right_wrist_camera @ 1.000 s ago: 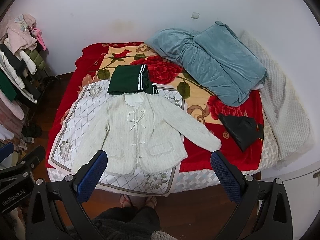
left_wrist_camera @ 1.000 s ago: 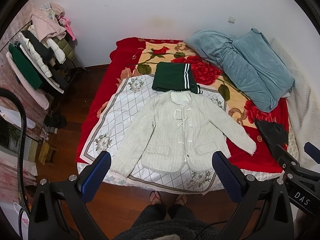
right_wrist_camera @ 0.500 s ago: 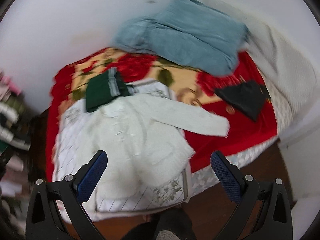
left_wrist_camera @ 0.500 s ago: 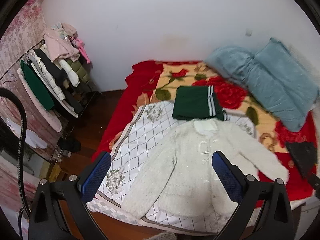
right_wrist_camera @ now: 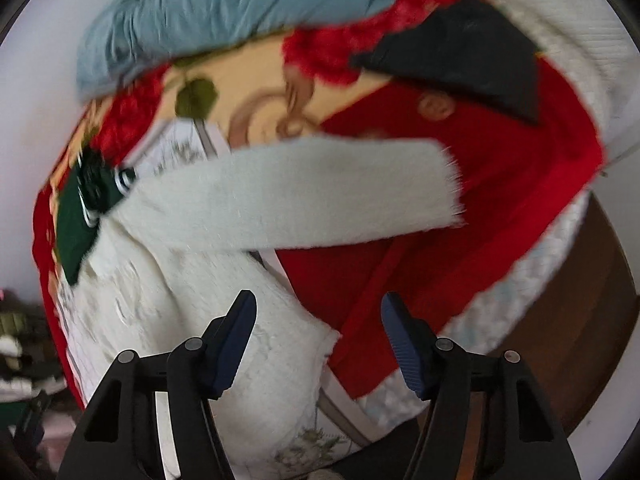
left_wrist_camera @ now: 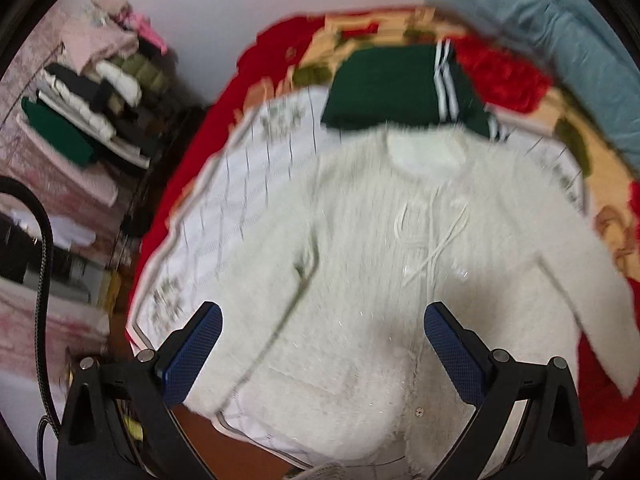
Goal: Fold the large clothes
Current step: 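Grasp the cardigan sleeve cuff with the right tool while the left tool approaches the body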
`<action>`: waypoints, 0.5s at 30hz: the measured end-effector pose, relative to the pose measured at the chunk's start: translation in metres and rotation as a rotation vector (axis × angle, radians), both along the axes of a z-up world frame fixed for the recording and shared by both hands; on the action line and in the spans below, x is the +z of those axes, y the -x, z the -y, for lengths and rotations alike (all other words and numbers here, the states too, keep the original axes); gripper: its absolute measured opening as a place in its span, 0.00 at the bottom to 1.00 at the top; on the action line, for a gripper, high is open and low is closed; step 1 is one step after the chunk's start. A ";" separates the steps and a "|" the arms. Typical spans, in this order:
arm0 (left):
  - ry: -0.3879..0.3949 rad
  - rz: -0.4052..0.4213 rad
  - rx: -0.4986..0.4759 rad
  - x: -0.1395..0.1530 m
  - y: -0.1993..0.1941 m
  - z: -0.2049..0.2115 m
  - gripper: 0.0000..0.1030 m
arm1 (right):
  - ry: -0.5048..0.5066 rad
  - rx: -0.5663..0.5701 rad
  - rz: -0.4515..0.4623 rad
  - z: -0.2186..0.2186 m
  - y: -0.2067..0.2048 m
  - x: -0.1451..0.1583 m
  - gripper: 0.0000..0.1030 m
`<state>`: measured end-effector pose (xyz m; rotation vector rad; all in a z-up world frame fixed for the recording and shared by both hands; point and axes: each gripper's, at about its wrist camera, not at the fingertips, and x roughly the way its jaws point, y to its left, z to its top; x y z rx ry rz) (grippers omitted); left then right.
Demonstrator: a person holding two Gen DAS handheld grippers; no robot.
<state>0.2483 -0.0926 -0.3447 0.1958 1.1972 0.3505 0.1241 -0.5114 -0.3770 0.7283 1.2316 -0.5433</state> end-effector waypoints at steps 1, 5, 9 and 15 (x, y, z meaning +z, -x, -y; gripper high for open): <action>-0.019 -0.025 0.015 -0.018 0.000 0.001 1.00 | -0.015 0.032 -0.025 0.000 -0.009 -0.020 0.65; -0.079 -0.106 0.036 -0.065 0.002 0.004 1.00 | -0.085 0.095 -0.068 -0.001 -0.032 -0.078 0.65; -0.078 -0.185 0.063 -0.105 0.009 0.007 1.00 | -0.077 0.131 -0.089 -0.008 -0.047 -0.106 0.65; -0.044 -0.206 0.013 -0.147 -0.009 0.041 1.00 | -0.196 -0.253 -0.076 0.056 -0.013 -0.156 0.69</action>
